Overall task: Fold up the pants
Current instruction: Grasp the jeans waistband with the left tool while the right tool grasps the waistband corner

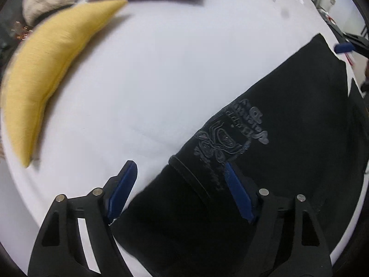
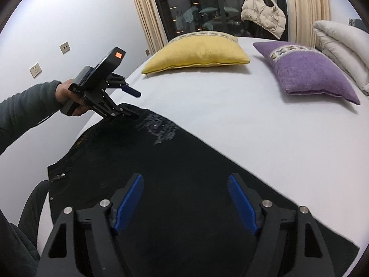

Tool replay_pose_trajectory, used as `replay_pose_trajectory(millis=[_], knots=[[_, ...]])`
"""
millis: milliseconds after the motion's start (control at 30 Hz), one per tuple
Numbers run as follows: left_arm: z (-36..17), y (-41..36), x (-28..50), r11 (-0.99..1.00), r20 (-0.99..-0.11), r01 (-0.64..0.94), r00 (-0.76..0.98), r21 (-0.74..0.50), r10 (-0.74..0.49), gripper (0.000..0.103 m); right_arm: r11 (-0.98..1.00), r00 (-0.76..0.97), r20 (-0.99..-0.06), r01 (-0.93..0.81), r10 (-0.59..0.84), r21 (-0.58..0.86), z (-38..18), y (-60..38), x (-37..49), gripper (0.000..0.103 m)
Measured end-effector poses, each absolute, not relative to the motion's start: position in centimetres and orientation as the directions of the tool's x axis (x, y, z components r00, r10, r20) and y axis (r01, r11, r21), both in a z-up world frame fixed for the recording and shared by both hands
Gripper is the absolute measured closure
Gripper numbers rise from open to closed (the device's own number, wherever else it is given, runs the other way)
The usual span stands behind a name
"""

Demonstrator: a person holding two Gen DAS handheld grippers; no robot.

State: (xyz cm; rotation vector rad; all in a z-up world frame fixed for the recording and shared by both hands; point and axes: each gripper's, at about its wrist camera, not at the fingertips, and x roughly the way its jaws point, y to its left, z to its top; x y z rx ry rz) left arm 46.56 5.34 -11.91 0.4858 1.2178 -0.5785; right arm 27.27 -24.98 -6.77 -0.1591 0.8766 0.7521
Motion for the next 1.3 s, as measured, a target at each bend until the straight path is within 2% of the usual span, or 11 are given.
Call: replay_pose_trajectory(millis=[33, 233, 300, 333, 367, 633, 933, 1033, 1100, 1200, 1300], knots=[[-12.4, 5.4, 47.0, 0.754, -0.964, 0.656, 0.214, 0.022, -0.157, 0.026, 0.733, 0.395, -0.749, -0.657, 0.532, 0.174, -7.5, -25.2, 27.9, 0.025], [-15.9, 6.0, 48.6, 0.736, -0.982, 0.676, 0.114, -0.033, -0.149, 0.060, 0.706, 0.328, -0.788, -0.685, 0.520, 0.181, -9.9, -24.4, 30.7, 0.032], [-15.9, 6.3, 48.9, 0.744, -0.979, 0.668, 0.130, -0.030, -0.157, 0.077, 0.700, 0.311, -0.803, -0.692, 0.508, 0.176, -10.6, -23.9, 31.4, 0.034], [-16.0, 6.4, 48.7, 0.746, -0.977, 0.665, 0.144, -0.022, -0.157, 0.093, 0.698, 0.305, -0.808, -0.695, 0.505, 0.174, -10.9, -23.6, 31.8, 0.034], [-15.9, 6.4, 48.5, 0.744, -0.975, 0.668, 0.151, -0.023, -0.165, 0.096, 0.697, 0.302, -0.811, -0.696, 0.501, 0.171, -11.0, -23.5, 32.0, 0.035], [-14.4, 7.6, 43.4, 0.729, -0.933, 0.680, 0.305, 0.074, -0.190, 0.098, 0.659, 0.250, -0.853, -0.739, 0.459, 0.138, -11.2, -19.9, 34.8, 0.036], [-11.5, 8.5, 40.8, 0.709, -0.889, 0.697, 0.385, 0.106, -0.246, 0.098, 0.643, 0.180, -0.890, -0.751, 0.419, 0.151, -12.9, -18.3, 37.3, 0.050], [-11.5, 8.5, 40.9, 0.711, -0.885, 0.697, 0.387, 0.095, -0.261, 0.098, 0.620, 0.154, -0.901, -0.771, 0.406, 0.147, -13.4, -17.3, 37.2, 0.061], [-11.1, 8.1, 40.0, 0.710, -0.885, 0.698, 0.384, 0.092, -0.262, 0.098, 0.608, 0.140, -0.914, -0.782, 0.381, 0.133, -13.9, -16.7, 37.2, 0.080], [-10.6, 8.5, 40.3, 0.714, -0.883, 0.694, 0.388, 0.092, -0.264, 0.098, 0.596, 0.138, -0.913, -0.792, 0.384, 0.131, -13.6, -16.1, 36.8, 0.092], [-10.5, 8.6, 40.2, 0.722, -0.878, 0.687, 0.393, 0.083, -0.273, 0.098, 0.599, 0.161, -0.906, -0.792, 0.391, 0.118, -12.8, -16.3, 36.1, 0.094]])
